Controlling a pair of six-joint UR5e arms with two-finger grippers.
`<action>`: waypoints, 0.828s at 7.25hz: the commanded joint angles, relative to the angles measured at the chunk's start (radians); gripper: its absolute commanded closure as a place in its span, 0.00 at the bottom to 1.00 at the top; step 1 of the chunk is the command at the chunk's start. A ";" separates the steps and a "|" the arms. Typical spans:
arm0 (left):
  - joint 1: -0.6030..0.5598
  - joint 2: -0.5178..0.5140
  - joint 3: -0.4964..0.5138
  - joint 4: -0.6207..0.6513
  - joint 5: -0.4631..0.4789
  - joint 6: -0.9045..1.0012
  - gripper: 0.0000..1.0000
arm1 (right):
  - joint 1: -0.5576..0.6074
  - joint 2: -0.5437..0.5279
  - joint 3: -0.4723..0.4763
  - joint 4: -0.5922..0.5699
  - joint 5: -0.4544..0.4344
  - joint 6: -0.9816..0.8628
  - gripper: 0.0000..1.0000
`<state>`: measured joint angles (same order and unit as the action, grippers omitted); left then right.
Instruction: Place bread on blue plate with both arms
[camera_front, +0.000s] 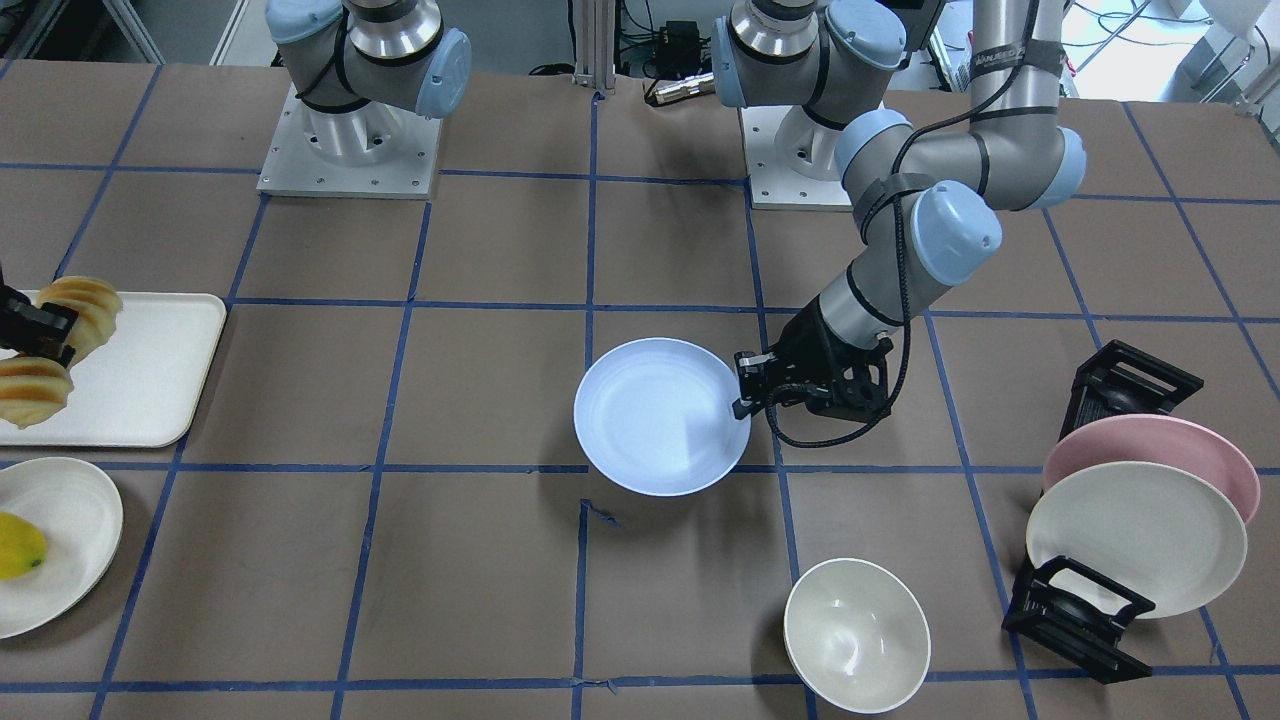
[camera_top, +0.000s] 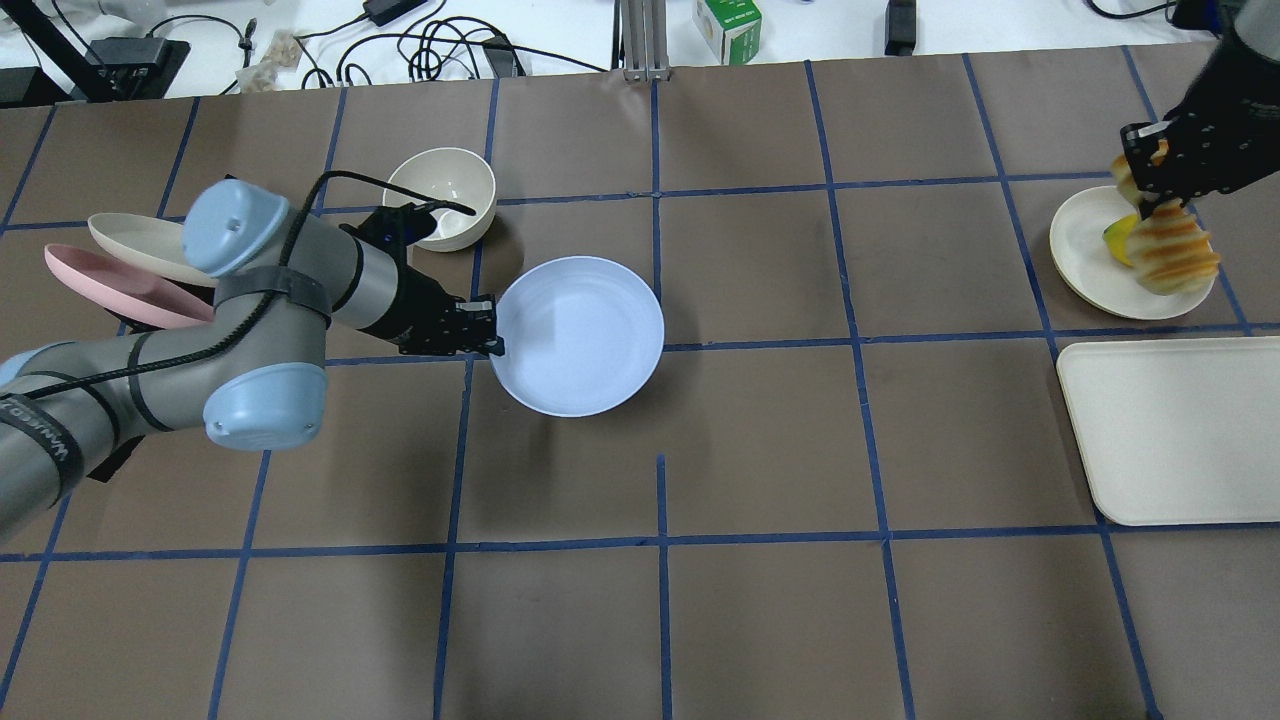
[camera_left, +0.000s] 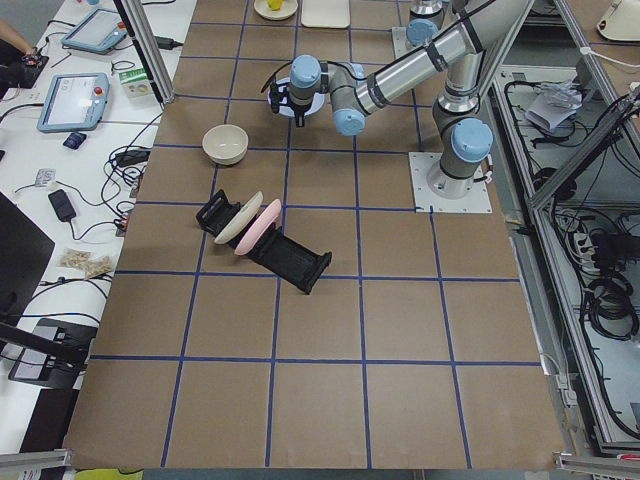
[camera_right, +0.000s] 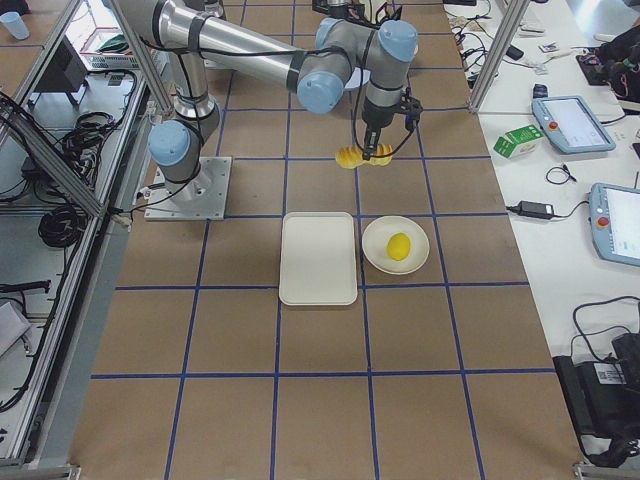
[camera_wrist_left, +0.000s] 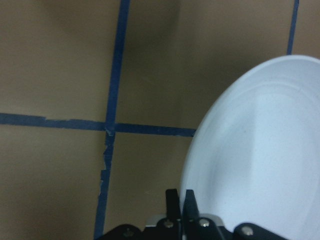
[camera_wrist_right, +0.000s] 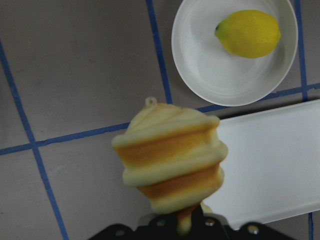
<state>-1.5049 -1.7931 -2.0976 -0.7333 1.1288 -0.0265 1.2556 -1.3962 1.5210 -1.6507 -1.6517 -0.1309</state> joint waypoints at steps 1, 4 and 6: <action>-0.101 -0.078 -0.010 0.104 0.002 -0.087 1.00 | 0.079 0.006 -0.007 0.006 0.053 0.071 1.00; -0.110 -0.130 -0.002 0.120 0.060 -0.089 0.10 | 0.239 0.046 -0.012 -0.009 0.053 0.241 1.00; -0.106 -0.099 0.046 0.127 0.058 -0.083 0.00 | 0.345 0.092 -0.012 -0.087 0.053 0.351 1.00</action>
<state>-1.6134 -1.9120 -2.0875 -0.6076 1.1849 -0.1167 1.5328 -1.3338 1.5097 -1.6880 -1.5984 0.1562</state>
